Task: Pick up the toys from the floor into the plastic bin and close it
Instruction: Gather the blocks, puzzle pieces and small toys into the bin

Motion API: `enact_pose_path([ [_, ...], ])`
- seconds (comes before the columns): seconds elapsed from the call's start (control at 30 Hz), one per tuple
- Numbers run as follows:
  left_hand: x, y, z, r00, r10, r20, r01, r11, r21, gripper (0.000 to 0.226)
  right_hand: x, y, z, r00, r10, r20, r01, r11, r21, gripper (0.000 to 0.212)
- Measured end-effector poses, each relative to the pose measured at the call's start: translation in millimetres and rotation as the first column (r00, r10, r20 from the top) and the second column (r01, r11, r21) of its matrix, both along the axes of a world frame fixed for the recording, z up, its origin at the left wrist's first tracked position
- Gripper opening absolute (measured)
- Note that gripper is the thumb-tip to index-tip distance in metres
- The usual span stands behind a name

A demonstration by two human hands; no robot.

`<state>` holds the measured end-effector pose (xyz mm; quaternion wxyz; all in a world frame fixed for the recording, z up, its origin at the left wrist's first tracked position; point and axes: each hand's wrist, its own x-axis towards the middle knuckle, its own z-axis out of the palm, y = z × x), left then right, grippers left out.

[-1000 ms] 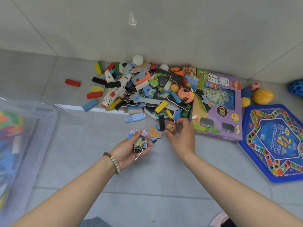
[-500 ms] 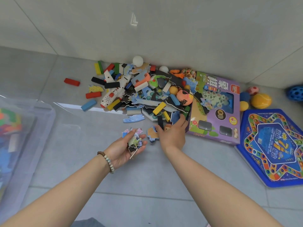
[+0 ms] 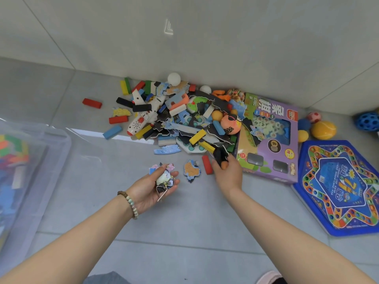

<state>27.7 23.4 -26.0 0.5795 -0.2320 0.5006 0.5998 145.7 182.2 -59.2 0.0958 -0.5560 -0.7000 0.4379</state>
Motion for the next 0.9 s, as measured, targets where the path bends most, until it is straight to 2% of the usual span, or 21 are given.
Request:
enact_pose_path([
  [0.2, 8.5, -2.4, -4.8, 0.997, -0.072, 0.019, 0.073, 0.997, -0.023, 0.018, -5.1, -9.0, 5.4, 0.98, -0.17, -0.1, 0.146, 0.966, -0.214, 0.014],
  [0.33, 21.9, -4.6, -8.2, 0.989, -0.143, 0.029, 0.144, 0.989, -0.045, 0.016, 4.3, -21.1, 13.6, 0.948, -0.29, -0.129, 0.214, 0.884, -0.416, 0.01],
  [0.43, 16.2, -2.3, 3.0, 0.987, -0.164, -0.004, 0.163, 0.985, -0.054, 0.015, 10.2, -25.4, 30.9, 0.937, -0.313, -0.155, 0.177, 0.807, -0.563, 0.005],
  [0.57, -4.9, -5.6, 42.2, 0.977, -0.196, -0.083, 0.19, 0.979, -0.073, 0.02, 4.6, -26.0, 79.6, 0.965, -0.19, -0.18, 0.025, 0.753, -0.658, 0.007],
  [0.73, -45.3, -35.0, 130.3, 0.929, -0.237, -0.283, 0.228, 0.971, -0.067, 0.027, -33.3, -49.4, 183.8, 0.953, 0.137, -0.27, -0.285, 0.711, -0.643, 0.013],
  [0.9, -84.3, -114.9, 237.2, 0.777, -0.298, -0.554, 0.283, 0.952, -0.115, 0.028, -93.4, -118.5, 272.8, 0.871, 0.269, -0.41, -0.475, 0.672, -0.568, 0.013],
])
